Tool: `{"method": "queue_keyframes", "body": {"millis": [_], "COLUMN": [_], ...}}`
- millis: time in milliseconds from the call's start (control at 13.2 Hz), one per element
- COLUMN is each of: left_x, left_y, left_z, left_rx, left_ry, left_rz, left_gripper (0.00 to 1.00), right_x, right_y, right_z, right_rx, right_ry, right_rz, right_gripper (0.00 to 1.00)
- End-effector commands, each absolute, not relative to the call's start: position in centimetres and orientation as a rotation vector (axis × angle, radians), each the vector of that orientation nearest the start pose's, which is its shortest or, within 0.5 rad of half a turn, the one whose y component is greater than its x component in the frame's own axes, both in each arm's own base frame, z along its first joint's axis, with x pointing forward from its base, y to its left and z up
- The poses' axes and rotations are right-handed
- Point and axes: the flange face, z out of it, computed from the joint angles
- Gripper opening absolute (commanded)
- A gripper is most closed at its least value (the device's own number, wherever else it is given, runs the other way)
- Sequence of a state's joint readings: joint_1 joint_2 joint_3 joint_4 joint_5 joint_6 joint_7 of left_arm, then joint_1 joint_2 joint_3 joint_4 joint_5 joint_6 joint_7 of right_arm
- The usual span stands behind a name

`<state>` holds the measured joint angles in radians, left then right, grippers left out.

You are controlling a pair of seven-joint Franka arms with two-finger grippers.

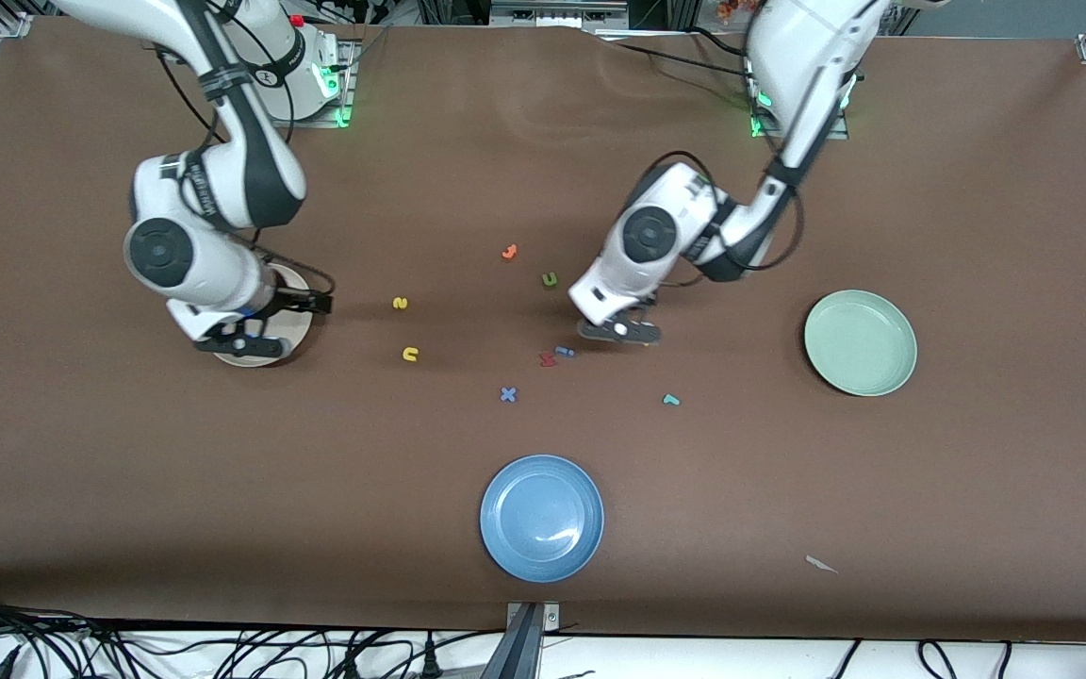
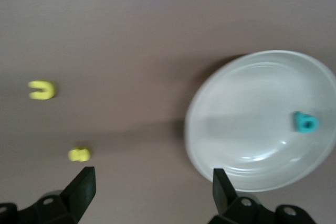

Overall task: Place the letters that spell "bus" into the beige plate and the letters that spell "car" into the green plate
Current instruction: 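Drop the b on the white plate while the left gripper carries the c, then release the c onto the green plate while the right gripper reaches the 2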

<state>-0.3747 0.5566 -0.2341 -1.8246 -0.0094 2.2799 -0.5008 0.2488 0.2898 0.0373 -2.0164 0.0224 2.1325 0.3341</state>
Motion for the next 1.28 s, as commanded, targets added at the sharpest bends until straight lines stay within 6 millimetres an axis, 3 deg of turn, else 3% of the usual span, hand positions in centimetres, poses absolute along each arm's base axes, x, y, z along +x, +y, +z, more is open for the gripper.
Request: {"method": "queue_keyframes", "body": {"millis": [0,302,680,907,1058,1209], "left_x": [55.0,57.1,55.8,54.1,54.2,54.4], "left_y": [-29.5,-17.8,-7.8,-3.4,-1.6,-0.9], "left_z": [26.5,28.1,27.2,25.7,25.3,24.8], "left_rx": [-3.159,-3.146,-3.143,-3.070,-3.054,-3.033], "left_ry": [0.191,0.345,0.477,0.522,0.509,0.524], "left_rz": [0.251,0.315,0.384,0.436,0.432,0.390], "left_gripper": [0.00,0.00,0.00,0.00,0.00,0.00], "right_x": [54.4,52.3,50.8,50.4,50.2,49.6], "right_y": [20.1,23.7,25.0,25.0,25.0,26.0], "right_z": [28.2,23.5,19.6,18.6,18.2,18.0], "right_rx": [-3.128,-3.117,-3.112,-3.117,-3.120,-3.125], "right_ry": [0.097,0.047,0.009,0.039,0.068,0.090], "right_rz": [0.239,0.208,0.199,0.225,0.237,0.242], "right_gripper": [0.99,0.98,0.94,0.87,0.78,0.76]}}
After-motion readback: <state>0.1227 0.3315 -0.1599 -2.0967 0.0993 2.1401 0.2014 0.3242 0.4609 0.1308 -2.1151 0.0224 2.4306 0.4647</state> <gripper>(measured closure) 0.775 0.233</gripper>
